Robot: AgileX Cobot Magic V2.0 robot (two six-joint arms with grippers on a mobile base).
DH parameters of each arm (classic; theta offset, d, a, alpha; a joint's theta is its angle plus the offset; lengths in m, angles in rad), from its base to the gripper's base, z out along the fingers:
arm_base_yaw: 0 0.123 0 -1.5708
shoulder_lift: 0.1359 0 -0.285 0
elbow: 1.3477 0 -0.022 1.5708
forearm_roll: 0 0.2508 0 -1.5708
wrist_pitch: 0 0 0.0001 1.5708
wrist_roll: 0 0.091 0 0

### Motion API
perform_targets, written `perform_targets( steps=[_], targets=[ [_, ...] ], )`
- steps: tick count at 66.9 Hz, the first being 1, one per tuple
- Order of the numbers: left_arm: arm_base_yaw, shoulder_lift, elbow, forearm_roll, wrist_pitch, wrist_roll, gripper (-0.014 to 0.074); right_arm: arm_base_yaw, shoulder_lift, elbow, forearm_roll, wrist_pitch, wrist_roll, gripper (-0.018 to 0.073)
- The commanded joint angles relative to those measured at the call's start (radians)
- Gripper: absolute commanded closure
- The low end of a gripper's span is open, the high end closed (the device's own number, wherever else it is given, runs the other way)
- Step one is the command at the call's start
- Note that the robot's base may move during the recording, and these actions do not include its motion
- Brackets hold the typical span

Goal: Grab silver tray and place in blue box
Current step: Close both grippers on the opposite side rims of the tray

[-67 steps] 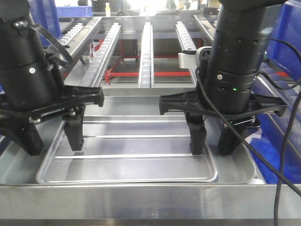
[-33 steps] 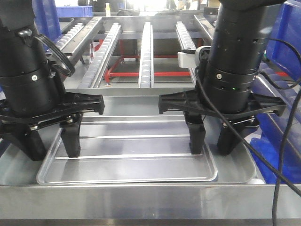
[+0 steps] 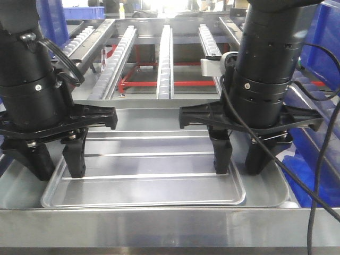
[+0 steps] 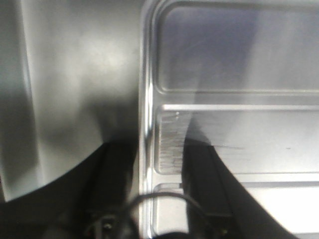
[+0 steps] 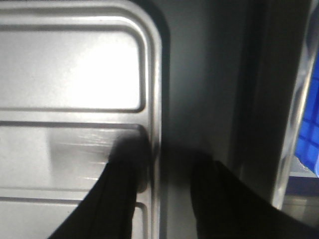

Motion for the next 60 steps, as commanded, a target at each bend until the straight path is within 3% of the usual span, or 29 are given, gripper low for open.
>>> perform_targets(
  steps=[1,12,31,50,60],
  targets=[
    [-0.007,-0.033,-0.020,0.021,0.004,-0.010,0.0495,0.000,-0.044,-0.028,-0.008,-0.028,-0.011,0.0167],
    [-0.007,-0.033,-0.020,0.021,0.004,-0.010,0.0610,0.000,-0.044,-0.028,-0.008,-0.036,-0.011,0.0167],
    [-0.007,-0.033,-0.020,0.021,0.004,-0.010,0.0610,0.000,-0.044,-0.028,-0.008,-0.043,-0.011,0.0180],
    [-0.007,-0.033,-0.020,0.021,0.004,-0.010,0.0610,0.000,-0.044,-0.028,-0.008,-0.043,-0.011,0.0500],
    [-0.007,-0.033,-0.020,0.021,0.008,-0.010,0.0610,0.000,-0.044,-0.028,-0.008,-0.043,-0.011,0.0505]
  ],
)
